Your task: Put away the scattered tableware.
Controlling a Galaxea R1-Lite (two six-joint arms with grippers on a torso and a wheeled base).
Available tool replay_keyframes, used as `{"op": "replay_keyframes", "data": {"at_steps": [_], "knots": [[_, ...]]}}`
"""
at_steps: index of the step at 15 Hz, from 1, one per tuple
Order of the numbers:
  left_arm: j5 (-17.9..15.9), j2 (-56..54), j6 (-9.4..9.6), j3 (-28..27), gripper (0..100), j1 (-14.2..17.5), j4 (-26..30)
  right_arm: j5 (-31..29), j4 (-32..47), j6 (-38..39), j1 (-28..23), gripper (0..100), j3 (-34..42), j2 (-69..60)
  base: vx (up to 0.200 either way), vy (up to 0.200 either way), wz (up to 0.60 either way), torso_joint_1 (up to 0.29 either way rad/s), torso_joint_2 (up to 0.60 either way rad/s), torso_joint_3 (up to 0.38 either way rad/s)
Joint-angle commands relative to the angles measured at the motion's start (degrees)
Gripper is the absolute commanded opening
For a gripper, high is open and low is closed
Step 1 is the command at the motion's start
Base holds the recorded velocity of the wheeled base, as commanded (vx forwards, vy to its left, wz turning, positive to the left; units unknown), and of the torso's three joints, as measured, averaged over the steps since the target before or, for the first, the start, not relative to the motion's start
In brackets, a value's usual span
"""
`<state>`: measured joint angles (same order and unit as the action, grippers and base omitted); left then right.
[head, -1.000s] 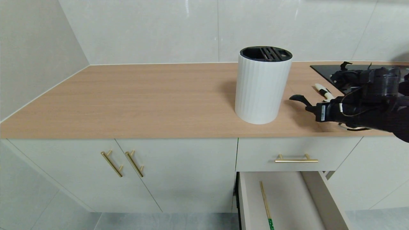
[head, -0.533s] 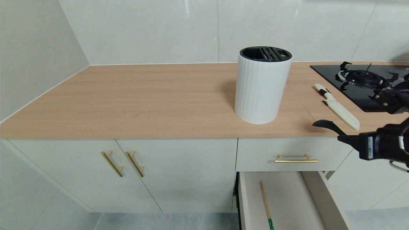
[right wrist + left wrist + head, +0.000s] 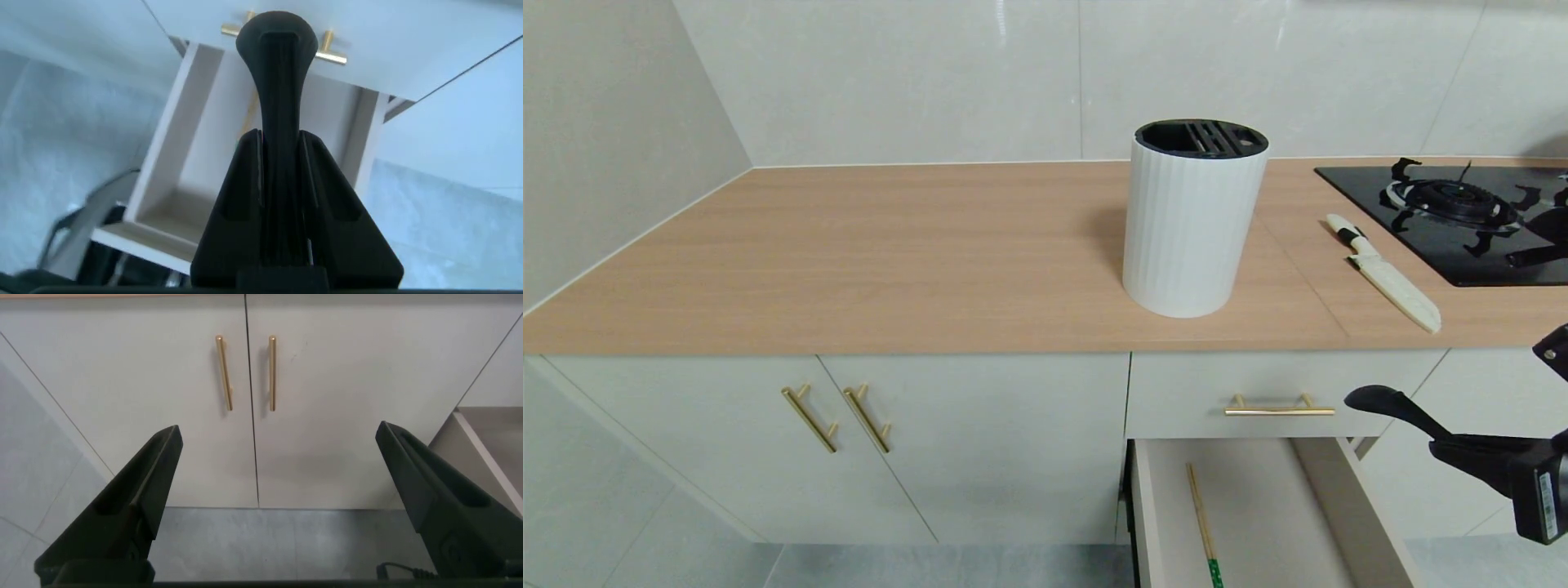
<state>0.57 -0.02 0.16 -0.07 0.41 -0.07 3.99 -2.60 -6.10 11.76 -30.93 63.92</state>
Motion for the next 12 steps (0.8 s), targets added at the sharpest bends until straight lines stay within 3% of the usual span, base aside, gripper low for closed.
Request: {"op": "replay_keyframes", "data": {"at_steps": [1,6,12], "knots": [[0.0,0.0,0.02,0.0,100,0.0,0.0,0.1,-0.1,-1.6,0.1,0,1.5,-0.3,0.000,0.000,0.00,0.000,0.00,0.000],[0.0,0.0,0.02,0.0,100,0.0,0.0,0.3,-0.2,-1.8,0.1,0,2.3,0.7,0.000,0.000,0.00,-0.016,0.03,0.022],[0.0,0.0,0.02,0.0,100,0.0,0.0,0.3,-0.5,-1.9,0.1,0,3.0,3.4,0.000,0.000,0.00,-0.192,0.43,0.234]]}}
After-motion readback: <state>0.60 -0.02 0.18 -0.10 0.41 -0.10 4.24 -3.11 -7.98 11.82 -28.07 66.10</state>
